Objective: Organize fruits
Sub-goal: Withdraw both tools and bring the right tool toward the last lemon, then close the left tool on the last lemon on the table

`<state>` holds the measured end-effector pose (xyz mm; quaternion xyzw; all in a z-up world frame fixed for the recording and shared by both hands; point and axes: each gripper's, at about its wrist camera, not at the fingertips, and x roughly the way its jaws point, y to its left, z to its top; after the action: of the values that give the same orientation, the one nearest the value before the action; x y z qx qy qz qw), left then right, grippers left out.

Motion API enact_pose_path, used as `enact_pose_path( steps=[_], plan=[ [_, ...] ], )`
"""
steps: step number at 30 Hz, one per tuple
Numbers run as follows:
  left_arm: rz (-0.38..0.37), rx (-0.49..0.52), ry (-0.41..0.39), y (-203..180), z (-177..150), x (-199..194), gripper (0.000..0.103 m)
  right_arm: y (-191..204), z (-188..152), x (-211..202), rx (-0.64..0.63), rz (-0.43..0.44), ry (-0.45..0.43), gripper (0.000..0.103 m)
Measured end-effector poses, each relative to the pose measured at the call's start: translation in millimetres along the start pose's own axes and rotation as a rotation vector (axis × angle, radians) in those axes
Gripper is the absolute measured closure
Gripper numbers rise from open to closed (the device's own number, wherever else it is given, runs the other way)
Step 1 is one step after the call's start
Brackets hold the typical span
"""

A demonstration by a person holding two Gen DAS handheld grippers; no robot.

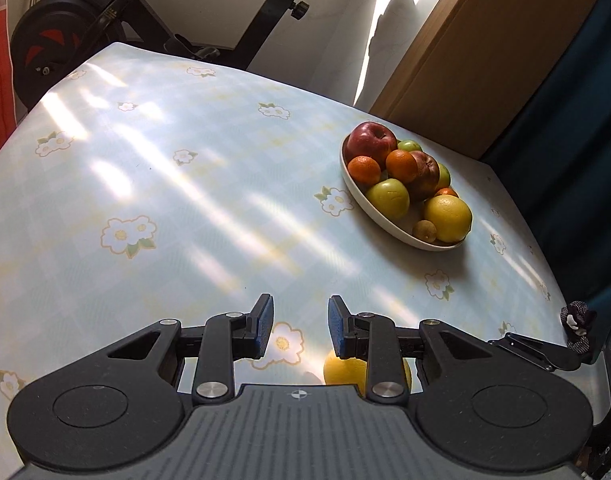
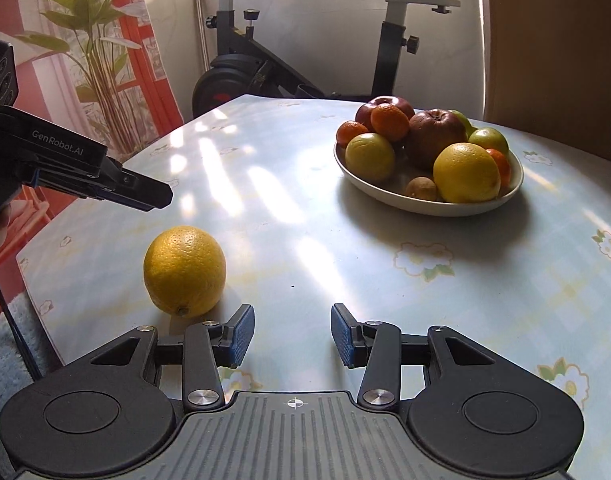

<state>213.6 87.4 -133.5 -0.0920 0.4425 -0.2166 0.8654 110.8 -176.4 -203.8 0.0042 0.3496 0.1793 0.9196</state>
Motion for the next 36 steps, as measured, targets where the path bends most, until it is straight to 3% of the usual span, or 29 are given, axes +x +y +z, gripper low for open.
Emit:
enact_pose_path(
  steps=[19, 31, 36],
  plan=[
    [0.010, 0.085, 0.068, -8, -20, 7, 0.072, 12, -9, -2, -0.014, 0.047, 0.030, 0.063],
    [0.010, 0.075, 0.073, -11, -18, 10, 0.072, 15, -10, -2, -0.031, 0.075, 0.041, 0.062],
    [0.014, 0.078, 0.076, -11, -19, 9, 0.072, 26, -10, -1, -0.083, 0.109, 0.051, 0.054]
  ],
)
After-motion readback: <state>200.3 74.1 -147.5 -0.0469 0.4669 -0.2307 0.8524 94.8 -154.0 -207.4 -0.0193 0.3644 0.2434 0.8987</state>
